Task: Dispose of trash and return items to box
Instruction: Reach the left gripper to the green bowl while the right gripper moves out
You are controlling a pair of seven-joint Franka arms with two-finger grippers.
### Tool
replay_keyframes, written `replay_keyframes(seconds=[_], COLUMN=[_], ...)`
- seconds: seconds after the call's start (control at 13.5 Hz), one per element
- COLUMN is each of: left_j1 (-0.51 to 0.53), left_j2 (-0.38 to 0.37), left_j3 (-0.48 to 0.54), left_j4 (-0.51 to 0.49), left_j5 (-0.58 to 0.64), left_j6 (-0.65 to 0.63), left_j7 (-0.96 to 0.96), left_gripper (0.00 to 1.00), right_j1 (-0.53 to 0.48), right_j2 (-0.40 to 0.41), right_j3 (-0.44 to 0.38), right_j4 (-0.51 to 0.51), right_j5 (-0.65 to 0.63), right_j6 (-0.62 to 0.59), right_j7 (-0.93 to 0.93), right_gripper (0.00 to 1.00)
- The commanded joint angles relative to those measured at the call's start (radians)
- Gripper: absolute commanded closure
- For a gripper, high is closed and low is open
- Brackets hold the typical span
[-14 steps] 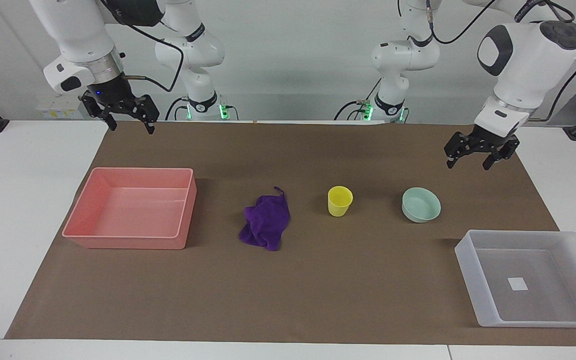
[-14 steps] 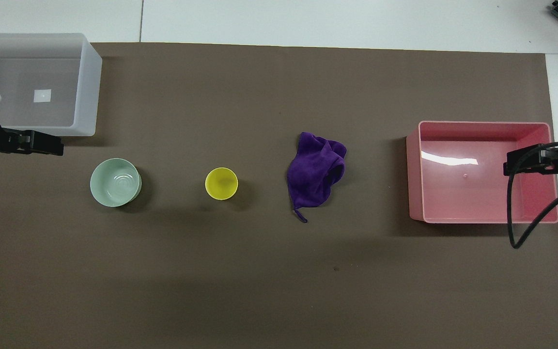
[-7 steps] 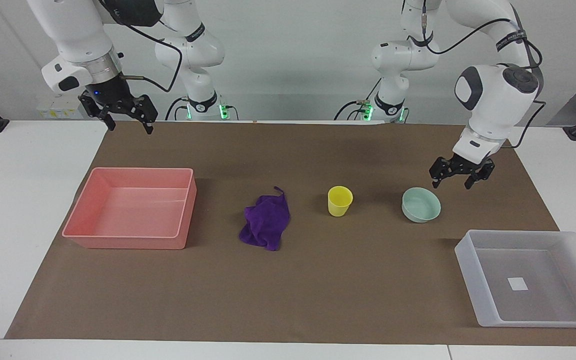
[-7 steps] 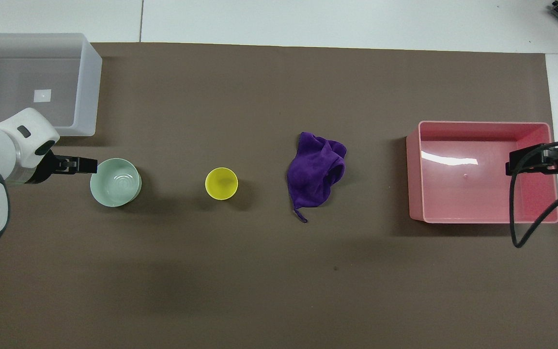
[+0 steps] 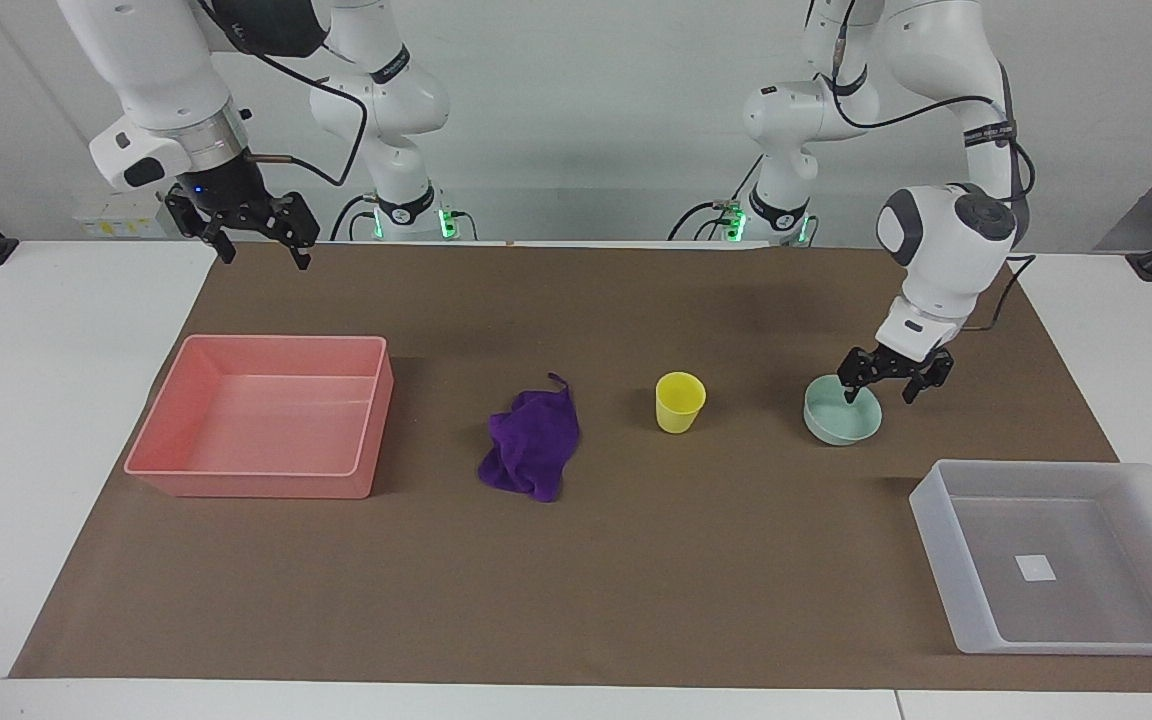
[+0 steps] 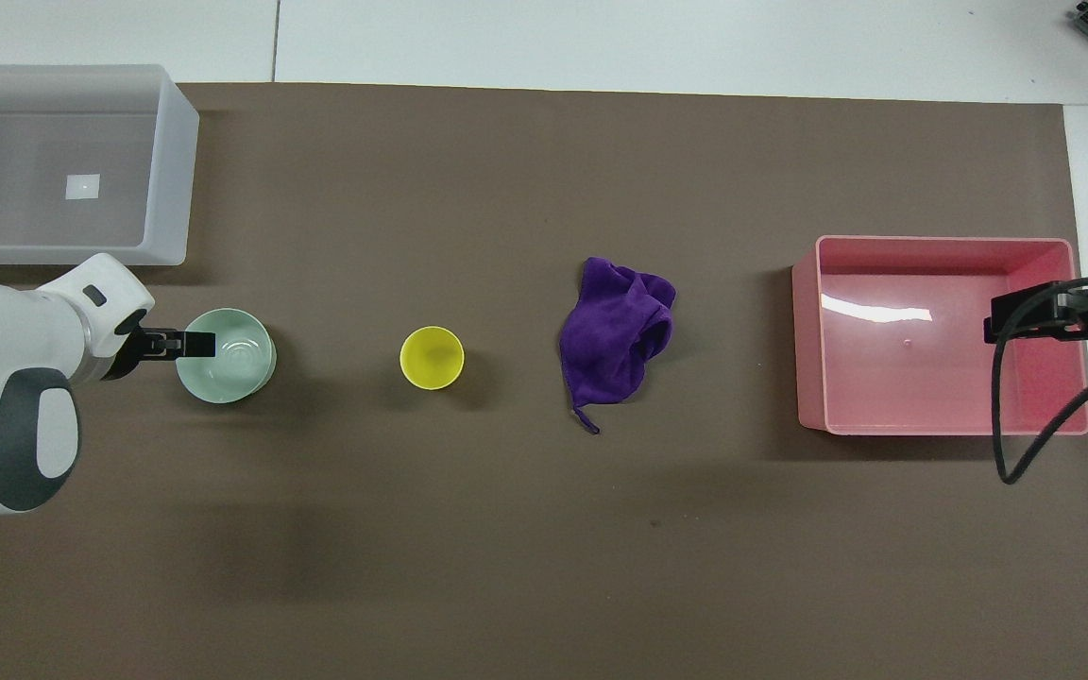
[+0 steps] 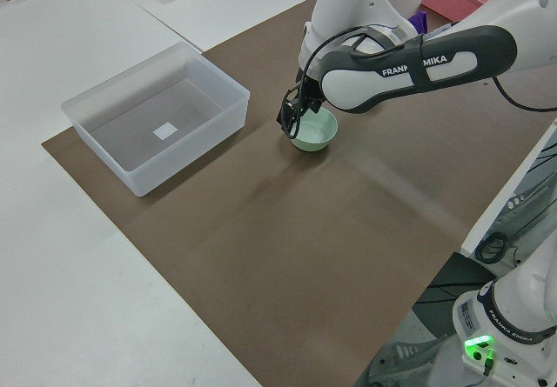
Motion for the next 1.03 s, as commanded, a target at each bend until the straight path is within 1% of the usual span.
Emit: replay_keyframes(seconds=[0.0,0.07,0.15,0.22,0.3,0.52,0.59,0.74,0.81,0.89,0.96], left_j1=[0.013,0.013,0.013,0.013,0.013,0.014,0.016,0.030,0.036,0.040,0.062], left_j2=[0.037,0.041,0.041,0.039,0.039,0.027,0.018,0.008,0.010,0.018,0.033], left_j3=[-0.009,-0.009,-0.009,-0.009,-0.009,-0.009,-0.008,-0.008,-0.006,-0.006,-0.006], left_j4=[-0.031,-0.036,-0.039,-0.041,-0.041,-0.024,0.004,0.117,0.174,0.226,0.281], left_j5=[0.018,0.016,0.016,0.016,0.016,0.016,0.016,0.016,0.016,0.016,0.016], left_j6=[0.073,0.077,0.077,0.075,0.071,0.052,0.005,-0.142,-0.194,-0.230,-0.253], left_j7=[-0.018,-0.018,-0.019,-0.016,-0.011,-0.010,-0.005,-0.001,0.011,0.042,0.073], left_gripper=[0.00,0.16,0.42,0.74,1.00,1.00,1.00,1.00,1.00,1.00,1.00], right_j1=[0.026,0.040,0.050,0.071,0.098,0.171,0.194,0.226,0.247,0.255,0.257], right_j2=[-0.049,-0.048,-0.046,-0.040,-0.022,0.063,0.092,0.142,0.167,0.195,0.222], right_j3=[0.011,0.011,0.011,0.011,0.011,0.011,0.011,0.011,0.011,0.011,0.011], right_j4=[-0.088,-0.103,-0.143,-0.186,-0.207,-0.211,-0.211,-0.211,-0.212,-0.211,-0.211], right_j5=[0.009,0.010,0.010,0.012,0.014,0.014,0.014,0.015,0.017,0.047,0.103], right_j6=[0.085,0.117,0.187,0.267,0.321,0.418,0.447,0.516,0.556,0.597,0.629], right_j7=[-0.026,-0.023,-0.014,0.015,0.048,0.141,0.159,0.207,0.226,0.239,0.240], right_gripper=[0.00,0.00,0.00,0.00,0.00,0.00,0.00,0.00,0.00,0.00,0.00])
